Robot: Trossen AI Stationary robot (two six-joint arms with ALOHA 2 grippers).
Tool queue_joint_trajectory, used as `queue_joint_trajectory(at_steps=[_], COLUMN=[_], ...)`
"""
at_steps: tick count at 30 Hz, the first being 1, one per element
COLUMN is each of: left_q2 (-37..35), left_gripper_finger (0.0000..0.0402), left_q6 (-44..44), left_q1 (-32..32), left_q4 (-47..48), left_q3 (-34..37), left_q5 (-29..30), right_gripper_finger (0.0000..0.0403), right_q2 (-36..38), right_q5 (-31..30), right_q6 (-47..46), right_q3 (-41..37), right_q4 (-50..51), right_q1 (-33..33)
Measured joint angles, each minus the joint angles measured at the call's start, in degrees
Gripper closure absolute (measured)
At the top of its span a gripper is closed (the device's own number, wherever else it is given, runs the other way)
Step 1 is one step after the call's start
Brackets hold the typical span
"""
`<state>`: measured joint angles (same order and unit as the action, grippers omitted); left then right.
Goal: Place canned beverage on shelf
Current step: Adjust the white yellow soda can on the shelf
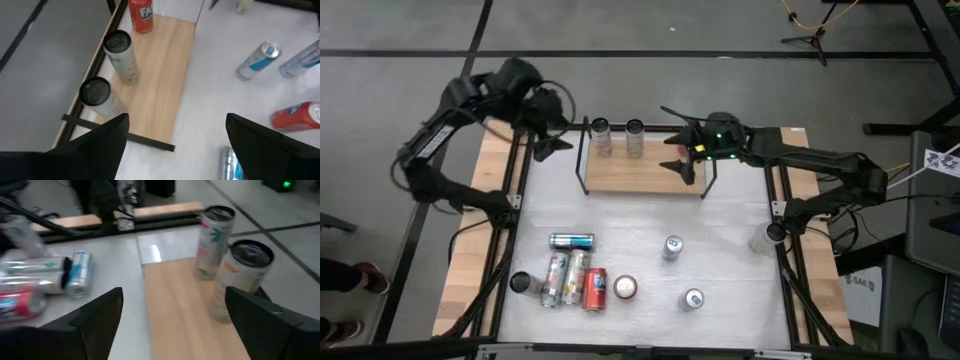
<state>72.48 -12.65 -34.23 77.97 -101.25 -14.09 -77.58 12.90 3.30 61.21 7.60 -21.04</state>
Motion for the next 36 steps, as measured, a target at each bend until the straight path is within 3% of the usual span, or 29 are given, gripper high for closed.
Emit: queue_joint_trajectory(at_steps=[10, 20, 25, 36], left_q2=[-17.44, -23.37, -23.43, -23.36], left_gripper_finger=[0.0078, 0.0078, 0.0078, 0.0078], left_q6=[5.14, 8.03, 8.07, 9.58], left_q1=[1.08, 1.29, 1.78, 1.78], left_q4=[-19.68, -33.07, -39.62, -43.19], left_q3=[28.00, 47.65, 53.29, 55.98], left_q5=[0.04, -1.51, -1.72, -2.84], right_gripper_finger=[0.0056, 0.0056, 0.0056, 0.0056], right_q2=[-6.41, -12.46, -15.27, -21.73], right_q5=[-9.28, -24.15, -31.23, -30.33], right_q6=[1.89, 3.18, 3.18, 2.32], right_q3=[0.00, 0.00, 0.00, 0.00], right_q4=[-6.82, -15.13, -16.39, -23.03], right_q1=[0.00, -0.02, -0.61, -3.15])
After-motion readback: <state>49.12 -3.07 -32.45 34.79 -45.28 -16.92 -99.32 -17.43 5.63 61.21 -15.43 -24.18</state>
